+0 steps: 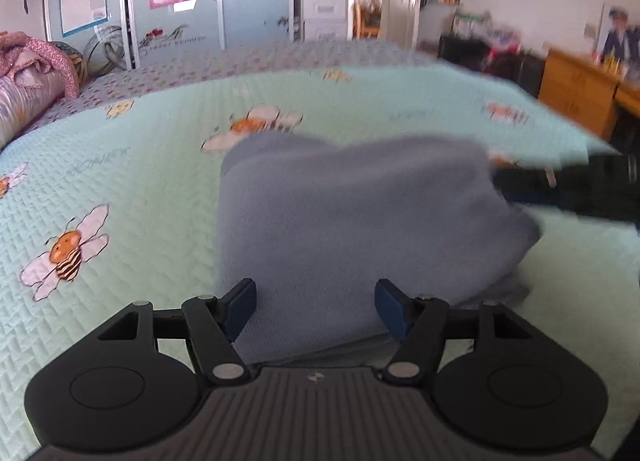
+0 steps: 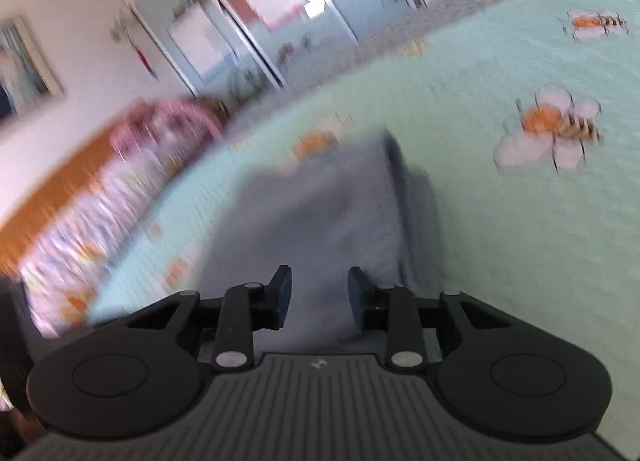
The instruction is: Fold clothes
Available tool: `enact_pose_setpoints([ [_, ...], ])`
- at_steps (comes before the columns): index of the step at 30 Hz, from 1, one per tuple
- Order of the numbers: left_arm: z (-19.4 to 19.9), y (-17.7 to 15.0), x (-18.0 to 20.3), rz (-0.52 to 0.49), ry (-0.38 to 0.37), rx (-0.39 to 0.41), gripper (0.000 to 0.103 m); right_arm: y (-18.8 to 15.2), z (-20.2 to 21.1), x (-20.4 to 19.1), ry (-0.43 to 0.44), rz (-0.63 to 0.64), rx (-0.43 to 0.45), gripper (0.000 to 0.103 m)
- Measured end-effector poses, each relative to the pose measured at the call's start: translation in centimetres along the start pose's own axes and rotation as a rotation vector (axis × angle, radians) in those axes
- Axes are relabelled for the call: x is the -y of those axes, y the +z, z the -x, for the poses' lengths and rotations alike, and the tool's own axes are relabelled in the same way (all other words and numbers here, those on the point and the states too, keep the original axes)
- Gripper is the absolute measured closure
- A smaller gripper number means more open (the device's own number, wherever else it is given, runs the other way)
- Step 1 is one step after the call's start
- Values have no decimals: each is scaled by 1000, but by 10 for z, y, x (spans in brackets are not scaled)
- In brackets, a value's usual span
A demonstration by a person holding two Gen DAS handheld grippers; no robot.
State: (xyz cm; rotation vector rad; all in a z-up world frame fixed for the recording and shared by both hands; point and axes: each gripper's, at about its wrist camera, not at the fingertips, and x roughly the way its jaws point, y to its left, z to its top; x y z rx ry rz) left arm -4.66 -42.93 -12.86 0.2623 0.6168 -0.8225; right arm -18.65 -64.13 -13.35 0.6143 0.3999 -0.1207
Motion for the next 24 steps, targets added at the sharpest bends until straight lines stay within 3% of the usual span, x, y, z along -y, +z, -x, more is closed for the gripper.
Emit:
enact_pose_setpoints([
  [2, -3, 1, 2, -15, -15, 10, 35, 21, -1, -22, 40, 68, 41, 46],
  [5, -21, -7, 2, -31, -19, -54, 34, 48, -37, -43, 69, 110, 18, 33],
  [7, -26, -12, 1, -33, -22, -69, 34, 62, -76, -45, 54, 95, -19, 33],
  [9, -21, -12, -1, -29, -38, -66, 34, 59, -104, -31, -49, 78, -97, 34],
  [10, -17, -10, -2, -26, -52, -62, 34, 55, -114, -21, -129, 74, -147, 44],
  [11, -11, -6, -7, -10, -70, -47, 34, 48, -117, -9, -196, 41, -182, 67],
  [12, -5, -1, -12, 13, -82, -27, 34, 41, -108, -1, -197, 0, -160, 72],
  [14, 0, 11, -21, 53, -107, 13, 34, 29, -76, 9, -109, -87, -80, 71],
  [18, -16, 47, -25, 40, -127, 38, 34, 32, -52, -9, -72, -56, -20, 67],
  [22, -41, 58, -22, 72, -181, -3, 34, 78, -59, -26, -21, -7, 50, 56],
  [24, -57, 45, -13, 90, -201, -59, 34, 100, -73, -32, 51, 30, 34, 56],
])
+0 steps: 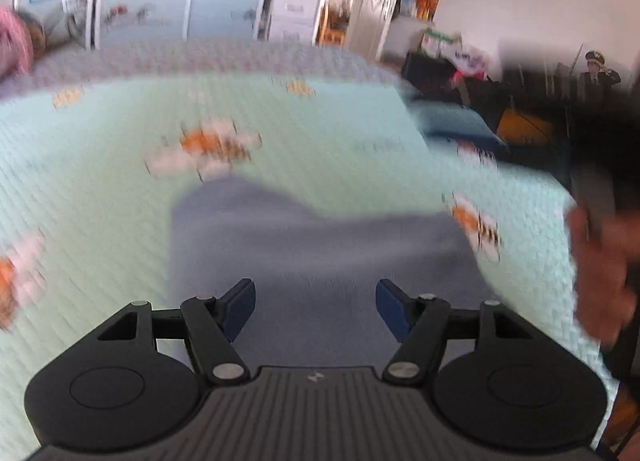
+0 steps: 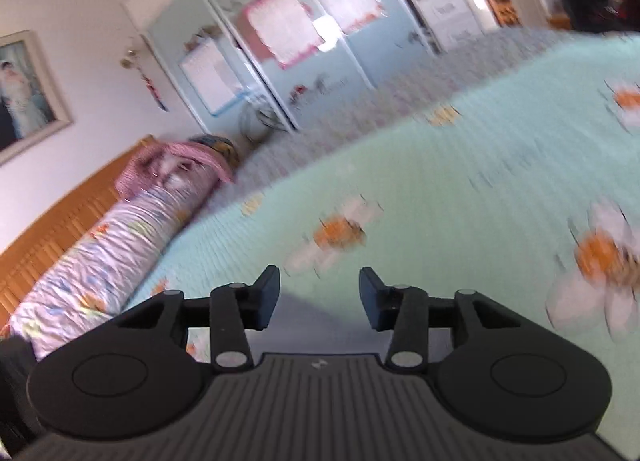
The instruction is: Fold clothes
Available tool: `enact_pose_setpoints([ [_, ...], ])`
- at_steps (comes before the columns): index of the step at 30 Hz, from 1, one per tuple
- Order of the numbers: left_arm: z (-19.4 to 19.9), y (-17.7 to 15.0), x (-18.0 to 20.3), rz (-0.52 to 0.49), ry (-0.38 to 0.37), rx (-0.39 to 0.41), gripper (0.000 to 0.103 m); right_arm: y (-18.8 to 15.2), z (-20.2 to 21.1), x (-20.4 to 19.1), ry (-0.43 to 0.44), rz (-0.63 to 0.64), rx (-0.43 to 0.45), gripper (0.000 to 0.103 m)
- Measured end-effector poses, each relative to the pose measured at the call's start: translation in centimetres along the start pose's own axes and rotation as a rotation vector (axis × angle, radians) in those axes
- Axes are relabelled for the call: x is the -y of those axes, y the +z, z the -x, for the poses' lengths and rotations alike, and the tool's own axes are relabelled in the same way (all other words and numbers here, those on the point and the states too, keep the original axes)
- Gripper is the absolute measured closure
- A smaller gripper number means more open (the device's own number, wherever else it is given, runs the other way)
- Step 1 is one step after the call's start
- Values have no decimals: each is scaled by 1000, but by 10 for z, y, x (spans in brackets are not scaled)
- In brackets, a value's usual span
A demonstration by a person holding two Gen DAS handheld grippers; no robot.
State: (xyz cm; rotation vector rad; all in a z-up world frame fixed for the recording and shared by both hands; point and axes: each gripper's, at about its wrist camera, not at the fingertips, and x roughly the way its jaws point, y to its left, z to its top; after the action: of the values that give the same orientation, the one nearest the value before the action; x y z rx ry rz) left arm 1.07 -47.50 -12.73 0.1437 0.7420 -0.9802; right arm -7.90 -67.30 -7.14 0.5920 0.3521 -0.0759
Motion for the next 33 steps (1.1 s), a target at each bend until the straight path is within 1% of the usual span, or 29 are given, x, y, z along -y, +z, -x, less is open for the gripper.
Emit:
enact_pose_setpoints([
  [1, -10, -4, 0, 6, -6, -24, 34, 4, -11, 1, 29, 15, -31, 55],
  [2, -17, -12, 2, -15, 7, -26, 34, 1, -27, 2, 40, 38, -99, 53],
  [3, -23, -20, 5, -36, 21, -28, 33, -7, -44, 4, 20, 85, -199, 53],
  [4, -22, -21, 8, -51, 22, -24, 33, -18, -61, 9, -36, 149, -297, 55],
  [5, -21, -22, 11, -65, 23, -20, 33, -32, -75, 23, -142, 204, -383, 80],
  [6, -20, -23, 14, -79, 24, -15, 33, -40, -74, 37, -185, 187, -381, 94],
  [7, -17, -22, 16, -80, 21, -17, 33, -37, -62, 47, -181, 99, -328, 100],
  [8, -15, -21, 17, -77, 13, -17, 32, -34, -49, 57, -169, 0, -269, 95],
  [9, -14, -20, 17, -69, 8, -15, 33, -31, -40, 54, -175, -16, -225, 93],
  [11, -8, -19, 18, -58, 4, 0, 33, -28, -27, 22, -158, 104, -153, 75],
  [12, -7, -22, 19, -61, 9, 6, 32, -29, -27, 8, -114, 140, -155, 72],
  [13, -7, -25, 19, -65, 15, 11, 32, -30, -29, -5, -62, 171, -165, 64],
  [14, -8, -27, 19, -81, 21, 1, 32, -33, -37, -16, -19, 197, -203, 58],
  [16, -13, -31, 18, -114, 34, -19, 32, -37, -60, -14, -83, 246, -284, 57],
  [17, -9, -31, 17, -109, 30, -19, 32, -38, -67, 4, -155, 238, -300, 61],
  [18, -4, -31, 15, -103, 26, -19, 32, -39, -72, 24, -233, 223, -311, 72],
  [19, 3, -29, 14, -93, 22, -10, 32, -36, -63, 43, -242, 125, -285, 103],
  [20, 11, -28, 13, -85, 15, 15, 32, -33, -51, 62, -236, 11, -251, 103],
  [21, 17, -26, 12, -79, 3, 44, 32, -29, -38, 63, -231, -33, -204, 103],
  [22, 23, -24, 10, -72, -8, 73, 32, -26, -23, 61, -226, -61, -153, 93],
  [23, 24, -22, 10, -70, -12, 85, 32, -22, -14, 46, -226, -13, -111, 78],
  [24, 21, -20, 11, -72, -14, 80, 32, -22, -11, 29, -200, 26, -92, 69],
  [25, 16, -20, 11, -71, -13, 59, 32, -21, -18, 17, -153, 27, -106, 55],
  [26, 11, -22, 13, -67, -14, 27, 32, -20, -27, 6, -102, 22, -127, 44],
  [27, 5, -26, 14, -68, -21, -4, 32, -18, -36, -4, -52, 17, -147, 39],
  [28, 2, -33, 16, -76, -22, -24, 32, -19, -49, -9, -23, 0, -183, 37],
  [30, 6, -44, 19, -99, -1, -19, 32, -23, -87, -11, -15, -19, -287, 38],
  [31, 10, -49, 21, -108, 6, -13, 32, -28, -101, -5, -60, -14, -326, 40],
  [33, 22, -52, 21, -113, 3, -5, 32, -28, -115, 28, -185, -75, -334, 70],
])
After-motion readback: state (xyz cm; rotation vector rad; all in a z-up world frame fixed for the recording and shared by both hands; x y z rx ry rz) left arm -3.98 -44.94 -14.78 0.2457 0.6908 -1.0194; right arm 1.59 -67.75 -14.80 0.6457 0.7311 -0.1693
